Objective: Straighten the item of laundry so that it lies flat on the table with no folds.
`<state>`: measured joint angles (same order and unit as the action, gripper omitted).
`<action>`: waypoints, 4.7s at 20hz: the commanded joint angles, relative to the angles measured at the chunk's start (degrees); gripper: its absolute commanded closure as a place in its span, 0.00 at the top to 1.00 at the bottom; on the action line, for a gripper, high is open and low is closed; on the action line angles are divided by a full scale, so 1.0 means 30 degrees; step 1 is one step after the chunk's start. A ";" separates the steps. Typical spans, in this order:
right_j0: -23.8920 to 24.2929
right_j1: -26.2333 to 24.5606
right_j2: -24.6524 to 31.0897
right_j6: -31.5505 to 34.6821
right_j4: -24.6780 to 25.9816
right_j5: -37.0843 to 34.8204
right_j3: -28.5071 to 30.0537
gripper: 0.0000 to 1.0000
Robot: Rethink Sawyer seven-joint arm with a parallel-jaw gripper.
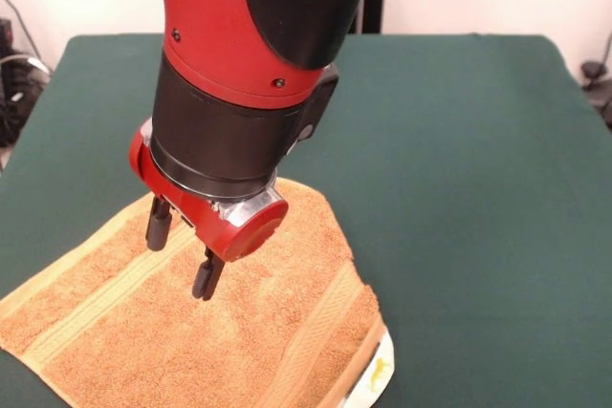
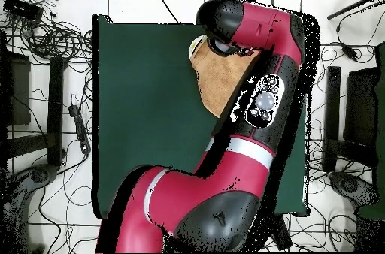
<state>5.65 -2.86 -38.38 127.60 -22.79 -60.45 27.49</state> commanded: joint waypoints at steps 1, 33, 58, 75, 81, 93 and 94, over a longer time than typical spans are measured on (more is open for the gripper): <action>-0.0787 -0.0505 0.2648 0.2234 0.0274 0.0557 0.3445 1.00; -0.2454 0.2504 0.3349 0.3504 -0.0094 0.0223 0.8635 1.00; -0.1393 -0.0258 0.3341 0.2417 0.0209 0.2781 0.5714 1.00; -0.0247 -0.1808 0.3233 0.1642 -0.0031 0.0538 0.2982 1.00; 0.0157 -0.2123 0.3524 0.1180 -0.0225 -0.0326 0.2439 1.00; 0.0531 -0.1566 0.5174 0.0347 -0.0337 0.1214 0.3885 1.00; 0.0601 -0.1709 0.5351 0.0326 -0.0359 0.1424 0.3862 1.00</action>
<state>7.26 -7.61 -32.94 127.60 -22.50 -56.35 34.16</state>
